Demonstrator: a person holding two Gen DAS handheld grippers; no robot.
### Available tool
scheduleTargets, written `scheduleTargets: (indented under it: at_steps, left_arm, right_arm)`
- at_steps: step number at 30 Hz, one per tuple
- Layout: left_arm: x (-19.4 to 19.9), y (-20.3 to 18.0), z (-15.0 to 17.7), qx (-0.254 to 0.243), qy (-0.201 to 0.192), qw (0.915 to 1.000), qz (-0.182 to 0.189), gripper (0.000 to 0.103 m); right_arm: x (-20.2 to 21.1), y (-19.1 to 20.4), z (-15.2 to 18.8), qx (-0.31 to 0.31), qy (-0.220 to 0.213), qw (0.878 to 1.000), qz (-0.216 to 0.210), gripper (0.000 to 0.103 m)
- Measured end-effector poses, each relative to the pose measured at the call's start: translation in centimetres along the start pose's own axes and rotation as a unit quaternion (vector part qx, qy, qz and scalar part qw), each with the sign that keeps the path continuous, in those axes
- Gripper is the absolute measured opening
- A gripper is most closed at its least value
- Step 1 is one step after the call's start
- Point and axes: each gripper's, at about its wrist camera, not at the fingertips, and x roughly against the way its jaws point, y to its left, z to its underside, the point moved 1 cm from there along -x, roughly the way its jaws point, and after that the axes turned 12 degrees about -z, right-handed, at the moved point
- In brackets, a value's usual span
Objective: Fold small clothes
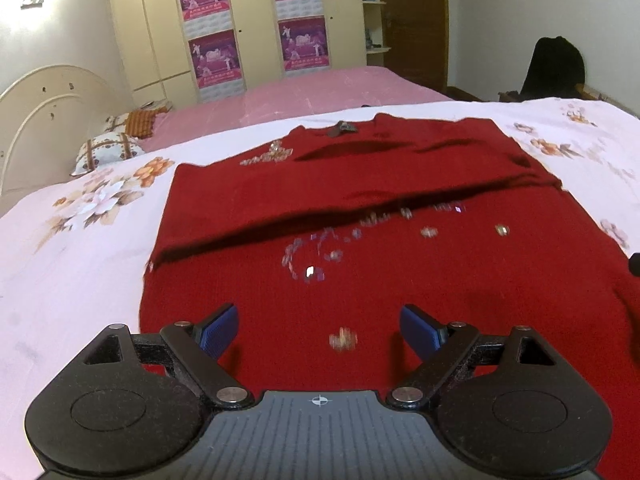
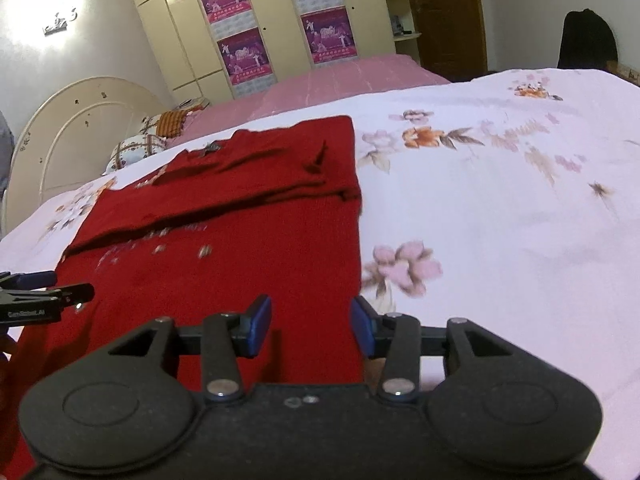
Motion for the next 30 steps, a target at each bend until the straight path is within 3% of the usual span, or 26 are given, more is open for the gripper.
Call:
scheduleTargets:
  at_steps: [8, 14, 18, 21, 25, 28, 30]
  left_arm:
    - [2.9, 2.2, 3.9, 0.022, 0.019, 0.9995, -0.009, 0.088]
    - [5.6, 5.9, 7.8, 0.051, 0.033, 0.9981, -0.016, 0.088]
    - [7.4, 8.9, 11.0, 0.089, 0.059, 0.9943, 0.002, 0.088]
    - [8.5, 10.9, 13.7, 0.134, 0.083, 0.9867, 0.041, 0.088]
    - [9.9, 12.1, 15.9, 0.168, 0.085, 0.9779, 0.090, 0.088]
    - [10.0, 12.6, 16.7, 0.211, 0.093, 0.9625, 0.143, 0.086]
    - [9.5, 13.1, 17.1, 0.248, 0.103, 0.9483, 0.169, 0.065]
  right_arm:
    - [3.7, 0.1, 2.7, -0.012, 0.002, 1.000, -0.009, 0.050]
    - [6.0, -0.2, 5.0, -0.038, 0.007, 0.999, -0.010, 0.051]
    - [7.4, 0.0, 6.9, -0.054, 0.016, 0.998, -0.018, 0.052]
    - [8.4, 0.2, 8.5, -0.068, 0.022, 0.997, -0.026, 0.052]
    - [9.7, 0.3, 10.3, -0.096, 0.023, 0.995, -0.036, 0.052]
    - [10.5, 0.3, 11.4, -0.121, 0.020, 0.991, -0.054, 0.052]
    - [10.6, 0.3, 12.0, -0.143, 0.022, 0.986, -0.077, 0.052]
